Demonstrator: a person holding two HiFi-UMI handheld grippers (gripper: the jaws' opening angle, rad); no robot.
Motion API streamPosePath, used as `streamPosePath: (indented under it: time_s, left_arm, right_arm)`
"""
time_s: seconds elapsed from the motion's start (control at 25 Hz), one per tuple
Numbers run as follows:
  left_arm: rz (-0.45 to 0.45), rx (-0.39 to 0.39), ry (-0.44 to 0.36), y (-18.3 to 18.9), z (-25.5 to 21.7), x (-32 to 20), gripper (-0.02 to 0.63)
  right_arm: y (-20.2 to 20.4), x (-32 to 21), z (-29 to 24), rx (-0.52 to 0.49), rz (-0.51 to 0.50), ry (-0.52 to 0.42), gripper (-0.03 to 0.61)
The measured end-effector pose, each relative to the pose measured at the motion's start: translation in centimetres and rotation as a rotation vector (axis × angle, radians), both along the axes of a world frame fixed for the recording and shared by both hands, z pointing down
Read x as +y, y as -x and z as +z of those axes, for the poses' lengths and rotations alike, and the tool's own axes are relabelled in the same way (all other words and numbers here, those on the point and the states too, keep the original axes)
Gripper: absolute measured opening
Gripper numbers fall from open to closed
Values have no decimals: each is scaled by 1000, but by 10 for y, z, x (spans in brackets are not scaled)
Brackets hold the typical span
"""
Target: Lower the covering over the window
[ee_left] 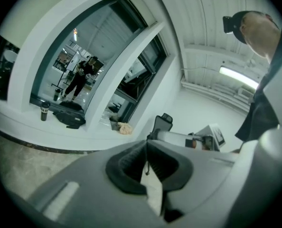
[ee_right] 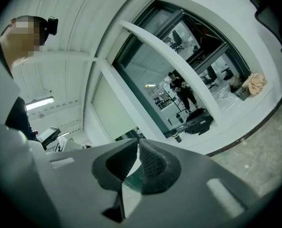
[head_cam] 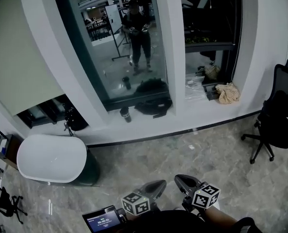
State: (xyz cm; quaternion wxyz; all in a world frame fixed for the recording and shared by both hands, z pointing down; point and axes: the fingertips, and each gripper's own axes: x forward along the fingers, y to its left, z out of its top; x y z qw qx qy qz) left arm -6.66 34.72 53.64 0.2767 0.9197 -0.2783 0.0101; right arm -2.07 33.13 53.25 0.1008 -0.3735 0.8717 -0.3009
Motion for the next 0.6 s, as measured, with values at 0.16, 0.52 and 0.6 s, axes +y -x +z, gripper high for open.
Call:
streamPosePath:
  time_s: [0.16,0.52,0.6]
  left_arm:
    - [12,-6,26,-2,-8,-32,0]
    - [135,40,-43,19,-13,-173,0]
    - [190,39,-63,28,-19,-201,0]
  right_arm:
    - [-9,-25,1,-13,26,8,20]
    - [18,-169,-4,-4,109,-10,12]
    - [36,-210,-11,-18,128,-20,8]
